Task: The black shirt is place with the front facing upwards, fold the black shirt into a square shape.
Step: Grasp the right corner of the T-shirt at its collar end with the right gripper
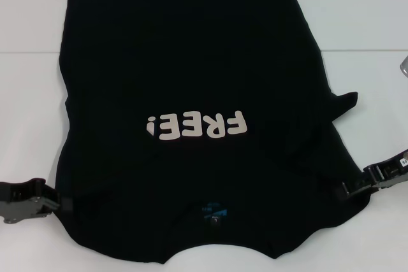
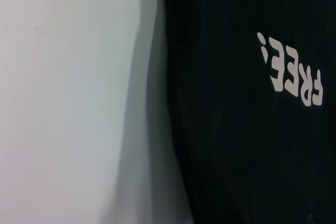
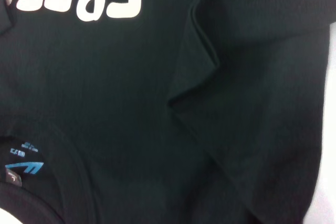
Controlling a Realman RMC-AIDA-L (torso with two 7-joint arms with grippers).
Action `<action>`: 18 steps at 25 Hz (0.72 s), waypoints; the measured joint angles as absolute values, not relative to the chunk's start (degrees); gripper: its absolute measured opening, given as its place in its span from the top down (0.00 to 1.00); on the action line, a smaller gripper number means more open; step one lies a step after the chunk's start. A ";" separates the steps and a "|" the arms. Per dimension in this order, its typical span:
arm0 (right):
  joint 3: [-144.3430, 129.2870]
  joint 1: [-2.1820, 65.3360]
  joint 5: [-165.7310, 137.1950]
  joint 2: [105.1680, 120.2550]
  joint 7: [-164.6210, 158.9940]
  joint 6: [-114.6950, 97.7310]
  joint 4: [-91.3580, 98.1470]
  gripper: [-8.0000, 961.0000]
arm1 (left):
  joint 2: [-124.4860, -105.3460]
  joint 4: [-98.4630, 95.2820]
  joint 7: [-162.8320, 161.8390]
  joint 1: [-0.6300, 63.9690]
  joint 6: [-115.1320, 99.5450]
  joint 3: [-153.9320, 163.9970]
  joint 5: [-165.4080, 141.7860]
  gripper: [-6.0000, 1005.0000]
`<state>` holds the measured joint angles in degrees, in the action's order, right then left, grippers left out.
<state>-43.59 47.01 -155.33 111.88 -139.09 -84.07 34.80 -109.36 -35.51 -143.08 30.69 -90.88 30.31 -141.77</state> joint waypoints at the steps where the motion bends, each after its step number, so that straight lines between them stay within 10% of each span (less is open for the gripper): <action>1: -43.59 47.01 -155.37 111.84 -139.21 -84.07 34.80 0.09 | -109.34 -35.50 -143.08 30.72 -90.88 30.31 -141.76 0.97; 18: -43.59 47.64 -157.24 111.88 -139.79 -83.87 34.85 0.44 | -109.21 -35.51 -143.08 31.03 -90.88 30.24 -141.43 0.97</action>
<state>-43.60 47.64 -157.24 111.88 -139.79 -83.87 34.85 -109.21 -35.51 -143.08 31.03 -90.88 30.24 -141.43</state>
